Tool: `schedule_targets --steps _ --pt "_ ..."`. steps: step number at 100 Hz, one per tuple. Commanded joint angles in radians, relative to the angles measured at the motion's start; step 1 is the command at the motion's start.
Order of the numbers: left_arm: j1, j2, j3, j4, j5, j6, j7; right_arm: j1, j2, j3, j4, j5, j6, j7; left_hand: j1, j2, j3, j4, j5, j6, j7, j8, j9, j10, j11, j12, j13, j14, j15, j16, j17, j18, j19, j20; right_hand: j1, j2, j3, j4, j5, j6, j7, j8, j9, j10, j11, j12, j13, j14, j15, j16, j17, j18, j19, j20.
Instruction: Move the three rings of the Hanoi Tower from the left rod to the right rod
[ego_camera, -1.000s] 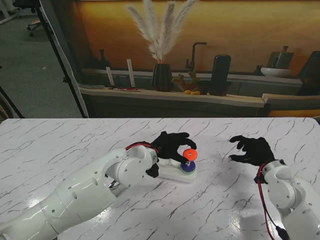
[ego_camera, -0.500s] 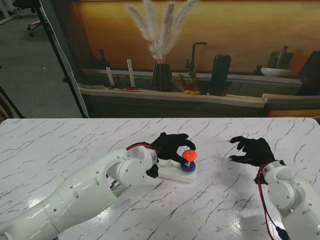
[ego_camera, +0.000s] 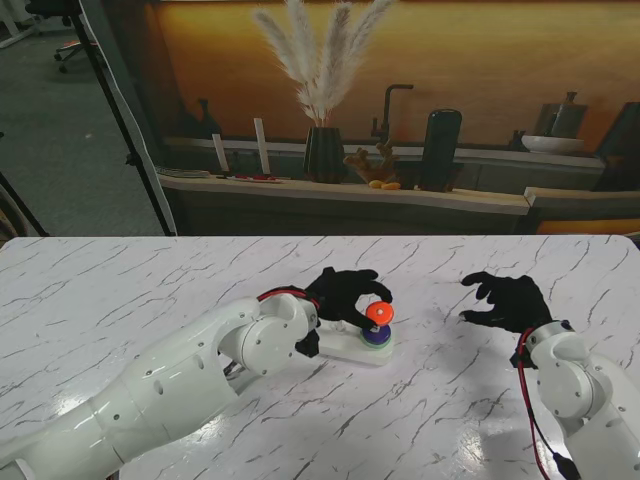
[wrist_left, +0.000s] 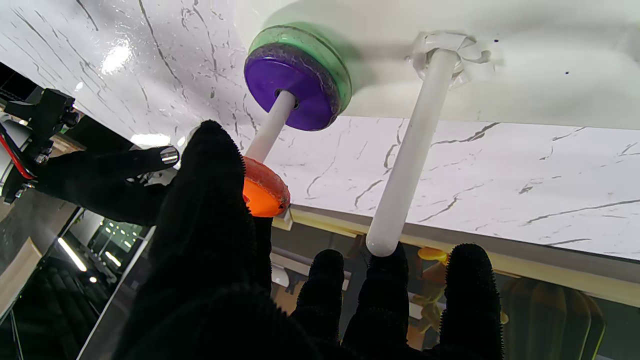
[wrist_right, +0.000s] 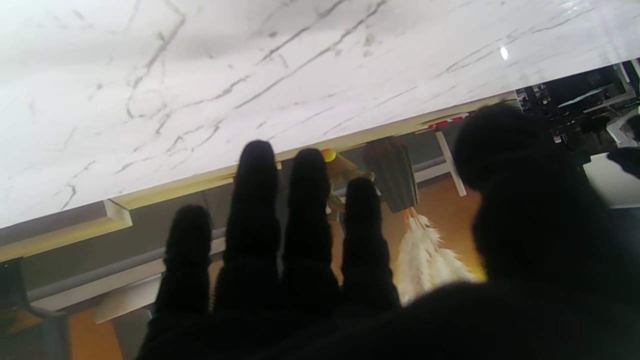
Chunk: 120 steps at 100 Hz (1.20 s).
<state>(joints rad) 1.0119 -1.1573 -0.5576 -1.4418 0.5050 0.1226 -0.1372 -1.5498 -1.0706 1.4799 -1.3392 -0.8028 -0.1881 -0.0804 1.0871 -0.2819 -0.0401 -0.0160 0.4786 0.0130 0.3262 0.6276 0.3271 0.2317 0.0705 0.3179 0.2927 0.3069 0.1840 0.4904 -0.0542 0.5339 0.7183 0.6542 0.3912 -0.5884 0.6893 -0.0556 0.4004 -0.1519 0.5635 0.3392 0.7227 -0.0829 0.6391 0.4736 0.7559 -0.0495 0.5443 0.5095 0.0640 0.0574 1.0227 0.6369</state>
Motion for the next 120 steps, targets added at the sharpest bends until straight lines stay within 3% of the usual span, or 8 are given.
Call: schedule_targets --steps 1,24,32,47,74,76,86,120 --pt "-0.001 -0.009 0.005 0.011 -0.004 -0.020 -0.009 -0.009 -0.005 -0.001 0.001 -0.003 -0.001 -0.001 0.055 0.029 0.039 0.004 0.075 -0.037 0.119 0.031 0.025 -0.003 0.014 0.020 0.020 0.008 0.024 0.015 0.000 0.035 0.041 0.020 -0.003 0.007 -0.013 0.016 0.017 -0.026 0.011 0.002 0.028 -0.022 0.018 0.006 0.015 -0.008 0.018 0.016 -0.009 0.324 0.010 -0.002" --pt "0.003 -0.011 0.008 0.022 -0.001 -0.021 0.001 -0.010 -0.004 0.002 0.001 -0.004 -0.003 -0.001 0.021 0.048 0.039 0.017 0.045 0.009 0.058 -0.031 0.019 0.000 0.015 0.021 0.017 0.003 0.028 0.019 -0.002 0.034 0.055 0.020 -0.002 0.006 -0.012 0.016 0.016 -0.027 0.011 0.001 0.027 -0.022 0.018 0.006 0.013 -0.008 0.018 0.016 -0.011 0.324 0.009 -0.003" --pt "0.004 -0.010 0.008 0.025 0.005 -0.025 0.002 -0.008 -0.004 0.002 0.002 -0.005 -0.004 -0.002 0.030 -0.011 0.055 0.043 -0.030 0.058 -0.045 -0.119 0.008 0.014 0.012 0.020 0.017 0.002 0.031 0.022 0.002 0.034 0.065 0.020 -0.002 0.006 -0.012 0.016 0.017 -0.026 0.012 0.001 0.028 -0.023 0.018 0.006 0.013 -0.008 0.018 0.015 -0.010 0.324 0.009 -0.002" --pt "0.009 -0.008 0.007 0.026 0.017 -0.028 0.007 -0.008 -0.004 0.001 0.003 -0.005 -0.005 -0.002 0.020 -0.068 0.109 0.070 -0.041 0.072 -0.105 -0.146 0.005 0.019 0.012 0.020 0.015 0.001 0.034 0.025 0.003 0.035 0.076 0.021 -0.001 0.007 -0.012 0.016 0.016 -0.028 0.012 0.001 0.027 -0.021 0.018 0.006 0.014 -0.008 0.018 0.016 -0.010 0.324 0.009 -0.002" --pt "0.014 -0.005 0.004 0.026 0.019 -0.025 0.004 -0.005 -0.004 -0.001 0.005 -0.006 -0.006 -0.003 0.014 -0.096 0.129 0.067 -0.050 0.081 -0.123 -0.144 -0.017 0.018 0.004 0.017 0.009 0.001 0.032 0.024 0.000 0.038 0.078 0.021 -0.001 0.007 -0.013 0.016 0.016 -0.029 0.012 0.001 0.028 -0.021 0.018 0.006 0.014 -0.008 0.018 0.016 -0.010 0.324 0.009 -0.003" --pt "0.014 -0.005 0.004 0.025 0.019 -0.025 0.002 -0.005 -0.004 -0.001 0.005 -0.006 -0.006 -0.003 -0.022 -0.120 0.202 0.062 -0.057 0.090 -0.145 -0.142 -0.028 0.019 0.001 0.010 0.003 0.000 0.029 0.020 -0.004 0.037 0.075 0.017 -0.001 0.006 -0.013 0.016 0.016 -0.028 0.012 0.001 0.027 -0.021 0.018 0.006 0.014 -0.008 0.018 0.016 -0.011 0.324 0.009 -0.003" --pt "0.007 0.003 0.006 0.017 0.010 -0.024 -0.029 -0.004 -0.004 -0.001 0.005 -0.005 -0.006 -0.003 -0.071 -0.165 0.288 0.034 -0.117 0.128 -0.194 -0.170 -0.101 0.035 -0.027 -0.003 -0.063 0.001 -0.009 -0.006 -0.029 0.026 0.030 -0.002 0.000 0.007 -0.013 0.016 0.016 -0.028 0.012 0.001 0.029 -0.021 0.019 0.007 0.014 -0.008 0.018 0.016 -0.011 0.324 0.009 -0.003" --pt "0.017 0.018 -0.017 -0.012 0.026 -0.020 -0.054 -0.002 -0.004 -0.003 0.008 -0.007 -0.006 -0.007 -0.106 -0.156 0.287 0.021 -0.152 0.175 -0.228 -0.193 -0.168 0.051 -0.045 -0.008 -0.097 0.005 -0.029 -0.017 -0.043 0.019 -0.012 -0.015 0.003 0.008 -0.015 0.016 0.016 -0.032 0.014 0.001 0.030 -0.023 0.019 0.006 0.015 -0.008 0.019 0.016 -0.010 0.324 0.010 -0.003"
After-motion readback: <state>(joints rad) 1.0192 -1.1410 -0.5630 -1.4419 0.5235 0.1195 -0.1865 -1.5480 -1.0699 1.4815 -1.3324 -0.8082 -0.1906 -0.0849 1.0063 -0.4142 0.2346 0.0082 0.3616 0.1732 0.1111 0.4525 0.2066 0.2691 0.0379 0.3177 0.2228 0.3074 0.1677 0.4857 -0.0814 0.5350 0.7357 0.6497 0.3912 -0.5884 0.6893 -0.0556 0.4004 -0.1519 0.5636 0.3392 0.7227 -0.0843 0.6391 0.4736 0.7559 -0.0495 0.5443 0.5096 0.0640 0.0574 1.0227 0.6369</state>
